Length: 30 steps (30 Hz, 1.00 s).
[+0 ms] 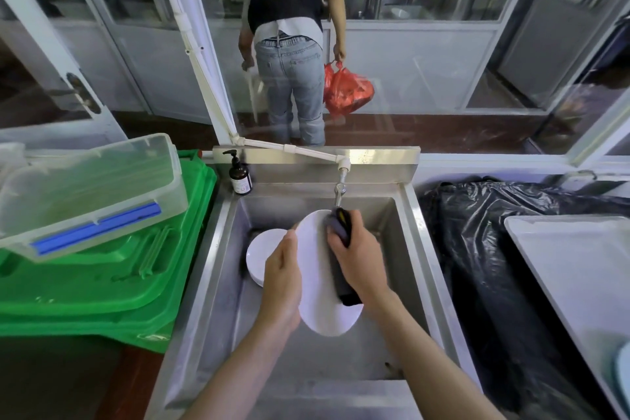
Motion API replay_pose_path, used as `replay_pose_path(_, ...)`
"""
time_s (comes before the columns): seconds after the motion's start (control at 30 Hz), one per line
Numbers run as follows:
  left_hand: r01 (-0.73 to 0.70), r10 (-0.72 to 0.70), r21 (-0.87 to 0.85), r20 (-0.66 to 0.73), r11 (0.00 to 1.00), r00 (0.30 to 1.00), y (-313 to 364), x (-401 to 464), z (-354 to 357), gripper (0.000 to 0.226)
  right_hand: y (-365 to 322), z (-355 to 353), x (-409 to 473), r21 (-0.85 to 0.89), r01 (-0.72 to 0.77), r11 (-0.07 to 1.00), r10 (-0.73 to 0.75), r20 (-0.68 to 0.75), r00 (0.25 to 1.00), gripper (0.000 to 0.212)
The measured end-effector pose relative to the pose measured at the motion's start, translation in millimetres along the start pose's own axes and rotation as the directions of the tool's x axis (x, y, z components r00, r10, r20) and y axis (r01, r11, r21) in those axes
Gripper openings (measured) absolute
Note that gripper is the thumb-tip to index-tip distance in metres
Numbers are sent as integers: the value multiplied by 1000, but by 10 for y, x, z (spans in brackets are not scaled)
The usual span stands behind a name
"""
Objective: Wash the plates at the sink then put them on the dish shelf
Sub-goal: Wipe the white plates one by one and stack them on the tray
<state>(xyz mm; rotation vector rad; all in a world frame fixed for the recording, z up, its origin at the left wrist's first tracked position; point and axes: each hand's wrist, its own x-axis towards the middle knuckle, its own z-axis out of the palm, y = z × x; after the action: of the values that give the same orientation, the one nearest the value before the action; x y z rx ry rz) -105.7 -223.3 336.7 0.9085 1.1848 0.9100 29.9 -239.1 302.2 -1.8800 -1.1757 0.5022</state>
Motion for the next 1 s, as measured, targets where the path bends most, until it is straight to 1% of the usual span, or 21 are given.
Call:
replay_pose_path(0.07, -17, 17, -6, 4, 1000, 1000, 21, 3, -16, 28, 168, -29, -55, -42, -117, 992, 116, -23, 993, 20)
replay_pose_path(0.13, -29, 29, -18, 1, 999, 1000, 40, 17, -35, 29, 251, 15, -220, -104, -152, 983, 153, -1, 988, 21)
replay_pose_path(0.23, 15, -18, -61, -40, 998, 999, 65, 61, -36, 26, 209, 168, -567, -82, -163, 983, 171, 93, 981, 23)
replay_pose_path(0.27, 30, -34, -69, -58, 997, 998, 81, 58, -30, 25, 146, 221, -673, -60, -156, 986, 163, 136, 977, 21)
replay_pose_path(0.33, 56, -62, -83, -67, 995, 996, 67, 58, -32, 23, 2, 282, -792, 8, -100, 995, 97, 180, 979, 17)
replay_pose_path(0.37, 79, -84, -90, -60, 993, 995, 40, 61, -35, 26, -66, 287, -785, 53, -66, 996, 55, 188, 981, 15)
replay_pose_path(0.43, 140, -144, -99, -33, 985, 989, 11, 26, -18, 39, -187, 269, -668, 121, -6, 993, -19, 204, 979, 11)
replay_pose_path(0.5, 172, -176, -111, -30, 979, 984, -18, 0, -4, 48, -271, 236, -486, 130, 67, 989, -91, 183, 979, 13)
replay_pose_path(0.57, 176, -177, -92, -4, 980, 984, -74, -15, 0, 46, -282, 185, -302, 94, 117, 989, -129, 134, 983, 16)
replay_pose_path(0.6, 171, -171, -70, -5, 983, 985, -79, -50, -6, 41, -264, 148, -224, 62, 112, 992, -118, 106, 987, 18)
replay_pose_path(0.63, 162, -162, -46, 1, 986, 987, -100, -71, -23, 36, -216, 116, -160, 39, 73, 997, -76, 79, 994, 19)
replay_pose_path(0.7, 150, -150, -36, 15, 988, 989, -125, -105, -55, 31, -72, 67, -100, 31, -46, 998, 45, 19, 999, 16)
replay_pose_path(0.77, 127, -128, -34, -7, 991, 992, -97, -121, -89, 29, 48, 56, -152, 39, -142, 989, 143, -21, 990, 15)
replay_pose_path(0.87, 83, -85, -47, -44, 995, 995, -17, -99, -97, 28, 96, 128, -382, 64, -243, 968, 242, 24, 970, 14)
replay_pose_path(0.9, 75, -77, -51, -49, 996, 996, -20, -66, -101, 27, 71, 166, -464, 80, -244, 966, 240, 59, 969, 14)
replay_pose_path(0.93, 65, -69, -59, -62, 996, 996, 1, -57, -93, 28, 29, 205, -534, 95, -211, 973, 203, 88, 975, 14)
replay_pose_path(1.0, 71, -75, -60, -69, 996, 995, -8, 6, -101, 31, -82, 268, -607, 103, -56, 993, 46, 98, 994, 21)
